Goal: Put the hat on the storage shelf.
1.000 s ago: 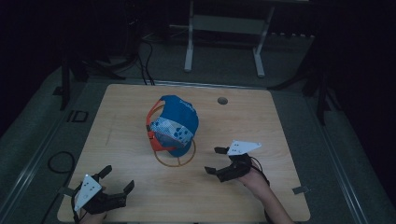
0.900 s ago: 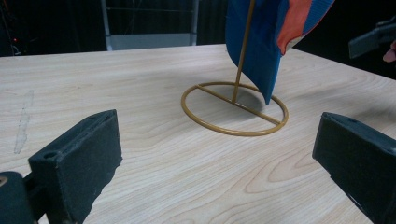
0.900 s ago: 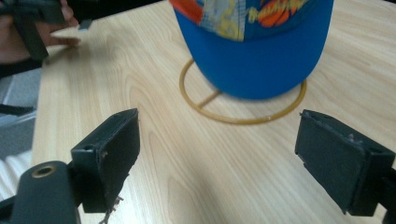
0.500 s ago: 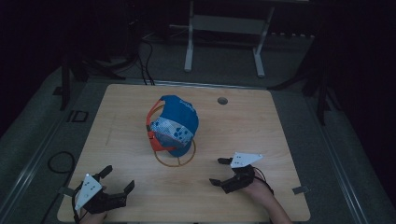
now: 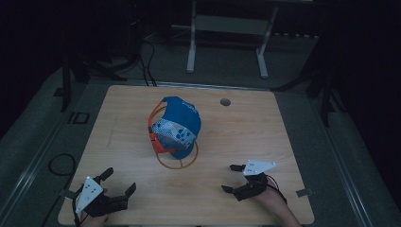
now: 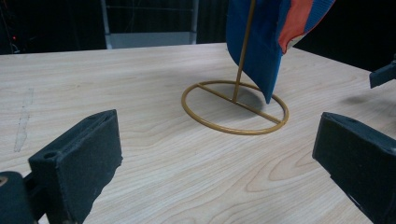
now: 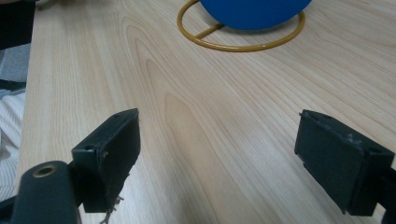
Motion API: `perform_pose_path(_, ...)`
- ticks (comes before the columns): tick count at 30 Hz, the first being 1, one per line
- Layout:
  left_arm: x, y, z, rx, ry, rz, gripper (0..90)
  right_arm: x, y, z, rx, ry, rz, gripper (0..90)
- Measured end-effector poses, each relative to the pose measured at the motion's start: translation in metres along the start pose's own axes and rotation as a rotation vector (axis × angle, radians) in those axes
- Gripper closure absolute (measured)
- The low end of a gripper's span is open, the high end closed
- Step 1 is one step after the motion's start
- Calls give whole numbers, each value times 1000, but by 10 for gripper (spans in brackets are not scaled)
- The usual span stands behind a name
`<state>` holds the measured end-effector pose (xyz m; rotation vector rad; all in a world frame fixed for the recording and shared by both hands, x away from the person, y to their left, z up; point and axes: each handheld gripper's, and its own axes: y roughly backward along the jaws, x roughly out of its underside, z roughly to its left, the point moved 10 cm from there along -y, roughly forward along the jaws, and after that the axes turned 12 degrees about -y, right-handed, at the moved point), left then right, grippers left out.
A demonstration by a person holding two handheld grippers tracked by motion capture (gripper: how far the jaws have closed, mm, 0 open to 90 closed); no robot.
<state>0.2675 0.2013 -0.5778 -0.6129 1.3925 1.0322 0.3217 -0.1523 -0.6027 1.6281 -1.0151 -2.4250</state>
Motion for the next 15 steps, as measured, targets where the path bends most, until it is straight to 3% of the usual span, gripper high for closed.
perform_pose_path(8,1,-1,0,3,2,2,16,9,17,-10,34,-31,-17,141)
perform_pose_path(15,1,-1,-1,8,-2,2,17,11,15,-13,51,-26,-8,142)
